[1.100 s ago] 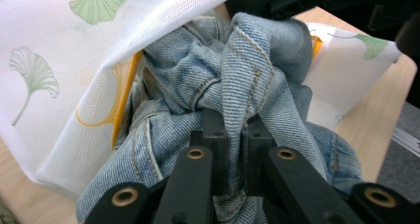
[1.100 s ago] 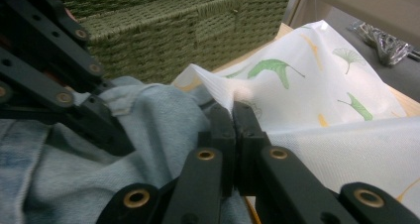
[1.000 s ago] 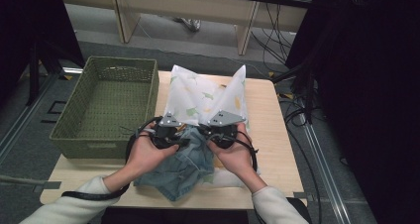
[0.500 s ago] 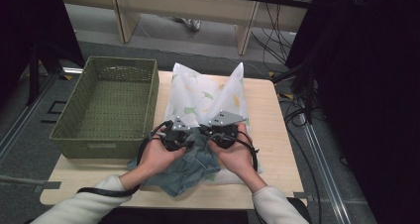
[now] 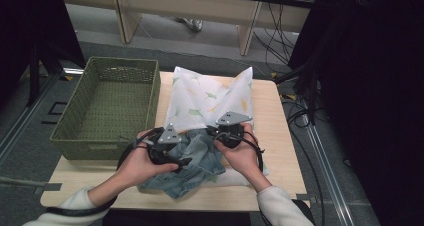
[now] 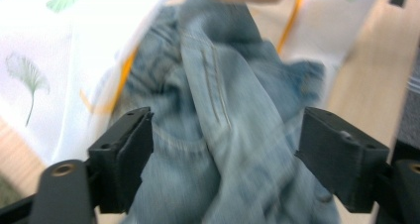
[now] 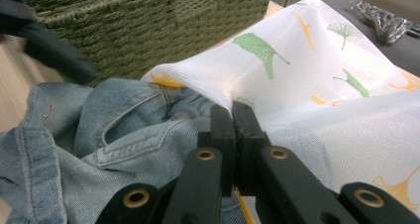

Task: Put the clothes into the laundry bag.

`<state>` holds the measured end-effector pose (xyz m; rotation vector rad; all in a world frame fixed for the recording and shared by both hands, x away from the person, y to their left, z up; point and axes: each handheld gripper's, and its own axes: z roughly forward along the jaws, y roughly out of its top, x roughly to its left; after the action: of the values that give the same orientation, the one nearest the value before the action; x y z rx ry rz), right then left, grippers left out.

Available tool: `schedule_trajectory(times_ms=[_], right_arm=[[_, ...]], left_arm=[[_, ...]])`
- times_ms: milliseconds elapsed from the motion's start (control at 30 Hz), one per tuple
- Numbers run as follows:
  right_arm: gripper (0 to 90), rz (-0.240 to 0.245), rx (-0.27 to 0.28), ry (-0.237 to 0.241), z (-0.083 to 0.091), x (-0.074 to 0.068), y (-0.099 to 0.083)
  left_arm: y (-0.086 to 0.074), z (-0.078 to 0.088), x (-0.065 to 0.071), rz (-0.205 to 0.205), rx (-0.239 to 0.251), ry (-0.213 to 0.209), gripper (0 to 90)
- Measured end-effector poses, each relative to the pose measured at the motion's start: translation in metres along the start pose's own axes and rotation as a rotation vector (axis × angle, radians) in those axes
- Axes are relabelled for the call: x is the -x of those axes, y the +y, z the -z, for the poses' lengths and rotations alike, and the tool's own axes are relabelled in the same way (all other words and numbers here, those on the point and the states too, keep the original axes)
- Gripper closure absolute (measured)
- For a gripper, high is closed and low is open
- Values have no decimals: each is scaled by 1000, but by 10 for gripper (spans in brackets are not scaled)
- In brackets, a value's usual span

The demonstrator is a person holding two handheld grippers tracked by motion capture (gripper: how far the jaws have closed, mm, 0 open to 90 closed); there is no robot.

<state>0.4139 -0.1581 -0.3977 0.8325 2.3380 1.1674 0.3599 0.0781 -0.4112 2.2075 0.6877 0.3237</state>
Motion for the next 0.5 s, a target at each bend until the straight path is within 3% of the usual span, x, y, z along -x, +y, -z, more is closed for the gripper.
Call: schedule_trajectory(times_ms=[33, 133, 233, 367, 500], right_arm=[[900, 0, -2, -1, 0, 0, 0], [900, 2, -4, 1, -1, -1, 1], [900, -1, -7, 4, -1, -2, 1], [900, -1, -9, 5, -2, -1, 0], [900, 2, -20, 13, -4, -2, -1]], left_arm=[[-6, 2, 1, 6, -16, 0, 190], [-23, 0, 0, -32, -82, -12, 172], [-33, -3, -1, -7, -114, -38, 166], [-42, -16, -4, -14, -173, -27, 164], [-49, -37, -7, -14, -191, 0, 327]])
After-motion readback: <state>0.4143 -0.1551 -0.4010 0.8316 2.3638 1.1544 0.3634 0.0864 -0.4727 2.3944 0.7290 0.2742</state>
